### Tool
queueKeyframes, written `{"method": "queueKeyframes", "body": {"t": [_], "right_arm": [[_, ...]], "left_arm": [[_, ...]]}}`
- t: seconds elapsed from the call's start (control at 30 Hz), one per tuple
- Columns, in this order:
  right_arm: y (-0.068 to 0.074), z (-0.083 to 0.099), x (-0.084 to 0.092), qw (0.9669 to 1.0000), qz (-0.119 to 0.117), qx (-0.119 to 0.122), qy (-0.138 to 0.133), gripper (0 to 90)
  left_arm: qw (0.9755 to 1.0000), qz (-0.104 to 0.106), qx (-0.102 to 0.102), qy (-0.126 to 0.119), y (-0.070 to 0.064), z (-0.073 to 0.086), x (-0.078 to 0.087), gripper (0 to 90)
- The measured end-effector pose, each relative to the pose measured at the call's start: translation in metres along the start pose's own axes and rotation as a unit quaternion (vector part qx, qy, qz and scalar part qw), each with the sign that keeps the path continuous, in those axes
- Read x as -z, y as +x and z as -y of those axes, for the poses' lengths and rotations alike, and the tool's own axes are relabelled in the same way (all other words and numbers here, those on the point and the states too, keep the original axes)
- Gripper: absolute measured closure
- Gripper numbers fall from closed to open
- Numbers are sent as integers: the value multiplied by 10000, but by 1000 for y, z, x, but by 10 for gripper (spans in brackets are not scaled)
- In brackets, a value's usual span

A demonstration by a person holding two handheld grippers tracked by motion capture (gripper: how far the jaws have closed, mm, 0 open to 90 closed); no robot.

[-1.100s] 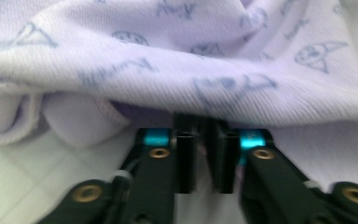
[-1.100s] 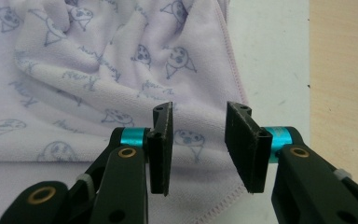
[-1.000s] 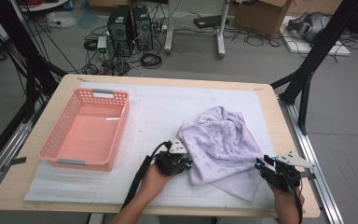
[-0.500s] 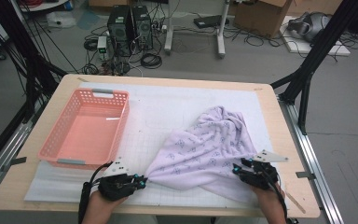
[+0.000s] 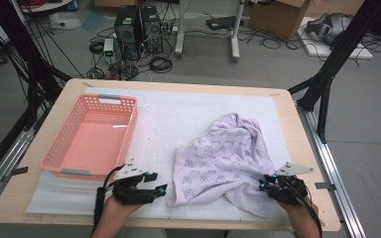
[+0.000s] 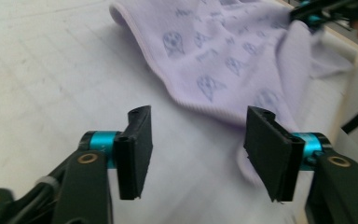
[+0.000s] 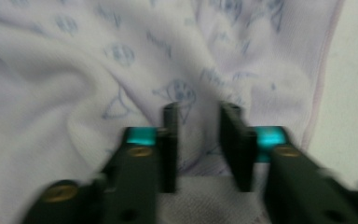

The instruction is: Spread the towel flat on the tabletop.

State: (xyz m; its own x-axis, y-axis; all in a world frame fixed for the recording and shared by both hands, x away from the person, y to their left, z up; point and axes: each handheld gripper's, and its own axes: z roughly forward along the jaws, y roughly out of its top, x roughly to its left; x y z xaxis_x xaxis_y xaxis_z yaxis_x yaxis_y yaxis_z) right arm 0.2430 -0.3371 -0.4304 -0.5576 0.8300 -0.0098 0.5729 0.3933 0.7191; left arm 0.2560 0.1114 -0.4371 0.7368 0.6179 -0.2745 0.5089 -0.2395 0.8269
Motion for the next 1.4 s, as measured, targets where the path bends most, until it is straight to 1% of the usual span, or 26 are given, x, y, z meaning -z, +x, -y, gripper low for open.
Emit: {"method": "queueKeyframes", "body": {"t": [0.07,0.17,0.23,0.3,0.33,0.37,0.4,0.43,0.47,0.5,0.53,0.57,0.6,0.63,0.7,0.77,0.87,0.9,0.97,1.0,1.07,1.1,1.17,1.2,1.3,1.4], "right_arm": [[-5,3,4,9992,72,-272,-296,537],[-11,5,6,9967,343,-537,-497,497],[-13,6,7,9953,443,-651,-558,481],[-14,7,4,9951,431,-697,-558,461],[-15,7,1,9957,403,-655,-511,445],[-15,6,-2,9965,277,-614,-501,433],[-15,5,-6,9974,120,-529,-473,428],[-13,3,-11,9981,31,-450,-429,415],[-11,0,-16,9988,-10,-303,-397,409],[-8,-4,-22,9992,-101,-216,-308,421],[-4,-7,-28,9998,-74,-91,-173,467],[-1,-11,-34,9999,-16,109,-29,517],[-1,-16,-37,9998,-18,184,-92,677],[-1,-21,-40,9996,59,267,-20,756],[-7,-33,-49,9996,-75,268,-32,800],[-10,-45,-60,9993,68,350,-114,801],[-9,-61,-77,9977,337,488,-327,799],[-9,-65,-82,9970,407,509,-413,799],[-9,-73,-89,9961,493,394,-613,799],[-7,-76,-91,9949,606,386,-708,798],[-4,-81,-94,9926,843,396,-783,788],[-3,-83,-94,9917,923,359,-821,760],[-5,-83,-90,9929,748,57,-925,653],[-6,-82,-85,9933,692,-72,-925,616],[-11,-72,-70,9918,555,-336,-1099,540],[-15,-58,-51,9906,486,-469,-1188,528]], "left_arm": [[9998,-22,-14,182,2,-10,-23,401],[9991,-132,-7,413,4,-21,-53,381],[9977,-243,-135,625,2,-25,-66,371],[9971,-334,-331,603,-4,-27,-73,381],[9952,-524,-525,631,-7,-27,-75,403],[9911,-829,-819,650,-11,-27,-76,508],[9917,-744,-837,625,-8,-27,-76,635],[9938,-671,-628,625,-5,-29,-76,795],[9941,-655,-559,653,-2,-31,-76,837],[9933,-765,-556,669,1,-34,-76,850],[9927,-919,-561,539,5,-35,-75,855],[9934,-983,-436,391,10,-36,-73,857],[9936,-1037,-295,336,17,-38,-72,858],[9929,-1114,-269,325,23,-41,-70,859],[9919,-1244,-174,159,34,-47,-69,860],[9884,-1502,-204,-81,43,-55,-69,861],[9817,-1873,-248,-225,57,-66,-71,861],[9797,-1977,-196,-285,62,-69,-71,861],[9766,-2106,-150,-408,69,-71,-70,860],[9762,-2104,-87,-510,71,-72,-70,860],[9770,-2057,-112,-542,70,-71,-69,837],[9792,-1950,-79,-551,69,-71,-68,780],[9846,-1646,115,-578,64,-68,-64,536],[9857,-1579,76,-585,60,-64,-62,476],[9888,-1414,-111,-463,46,-53,-55,443],[9908,-1310,-228,-243,36,-43,-49,430]]}}
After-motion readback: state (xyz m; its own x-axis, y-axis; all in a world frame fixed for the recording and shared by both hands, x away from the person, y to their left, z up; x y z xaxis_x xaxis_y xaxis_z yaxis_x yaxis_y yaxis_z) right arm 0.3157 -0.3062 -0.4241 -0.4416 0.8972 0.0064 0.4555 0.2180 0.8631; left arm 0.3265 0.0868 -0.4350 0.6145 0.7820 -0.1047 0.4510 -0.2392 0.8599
